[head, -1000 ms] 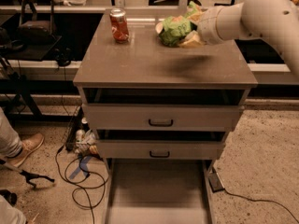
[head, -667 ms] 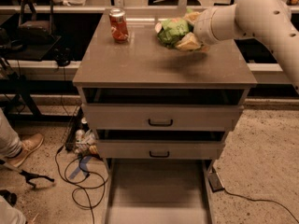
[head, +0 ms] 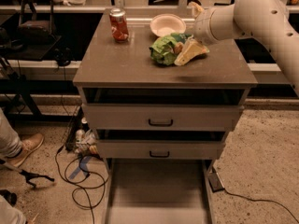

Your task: Pick green rice chip bag from bottom drawer and place on counter

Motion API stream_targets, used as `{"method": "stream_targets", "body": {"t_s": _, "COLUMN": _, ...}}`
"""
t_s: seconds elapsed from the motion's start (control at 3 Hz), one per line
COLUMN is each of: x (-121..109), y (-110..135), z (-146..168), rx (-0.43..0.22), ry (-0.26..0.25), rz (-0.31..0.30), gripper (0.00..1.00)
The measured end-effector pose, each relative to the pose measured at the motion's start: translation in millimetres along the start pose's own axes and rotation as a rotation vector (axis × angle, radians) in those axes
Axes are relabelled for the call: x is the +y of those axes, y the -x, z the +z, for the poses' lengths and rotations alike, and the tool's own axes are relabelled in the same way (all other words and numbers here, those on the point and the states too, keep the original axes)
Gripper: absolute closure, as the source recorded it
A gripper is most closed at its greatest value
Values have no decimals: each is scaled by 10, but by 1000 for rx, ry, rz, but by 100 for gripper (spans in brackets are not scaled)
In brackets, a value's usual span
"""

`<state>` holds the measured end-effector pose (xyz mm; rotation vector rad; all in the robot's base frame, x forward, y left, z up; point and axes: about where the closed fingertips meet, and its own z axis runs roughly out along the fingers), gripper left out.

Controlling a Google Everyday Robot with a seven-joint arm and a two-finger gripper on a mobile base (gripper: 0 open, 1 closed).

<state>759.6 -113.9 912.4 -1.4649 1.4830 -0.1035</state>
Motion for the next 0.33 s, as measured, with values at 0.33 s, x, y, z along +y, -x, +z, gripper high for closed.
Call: {"method": "stream_targets", "body": {"t_s": 0.33, "x": -18, "y": -301, "z": -422, "rx": 44, "ry": -30, "rz": 36, "gripper": 0}}
